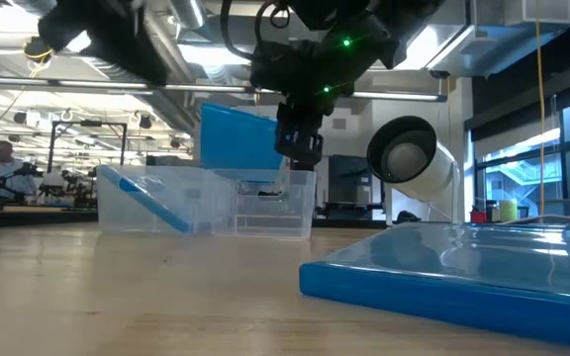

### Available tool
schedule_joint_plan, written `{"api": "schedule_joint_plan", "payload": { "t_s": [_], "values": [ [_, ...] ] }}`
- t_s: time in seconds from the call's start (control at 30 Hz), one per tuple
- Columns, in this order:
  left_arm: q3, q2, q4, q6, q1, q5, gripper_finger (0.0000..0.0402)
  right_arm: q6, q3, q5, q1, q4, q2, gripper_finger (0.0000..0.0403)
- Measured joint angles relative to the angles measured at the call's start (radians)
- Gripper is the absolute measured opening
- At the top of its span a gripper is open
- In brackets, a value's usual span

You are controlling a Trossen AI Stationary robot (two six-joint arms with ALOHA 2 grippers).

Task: Pick & place jewel cases by type
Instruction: Put the left blue cd case into the left transparent bin

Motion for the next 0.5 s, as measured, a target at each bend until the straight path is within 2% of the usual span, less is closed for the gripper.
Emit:
{"api": "schedule_joint_plan", "payload": {
  "t_s": [0.1, 0.23, 0.4, 0.5],
  "values": [
    [0.011, 0.002, -0.092, -0.076, 0.044, 0.067, 0.0157, -0.003, 0.000, -0.021, 0.000, 0.001, 0.000, 0.0049],
    [0.058, 0.002, -0.135, 0.038, 0.088, 0.107, 0.0151, -0.012, 0.000, -0.066, 0.000, 0.012, 0.000, 0.0049],
    [0.162, 0.002, -0.215, 0.223, 0.135, 0.039, 0.0147, -0.014, 0.000, -0.071, -0.007, 0.018, 0.000, 0.0049],
    [0.231, 0.001, -0.343, 0.196, 0.149, -0.003, 0.0147, -0.013, 0.000, -0.072, -0.013, 0.018, 0.000, 0.0049]
  ]
}}
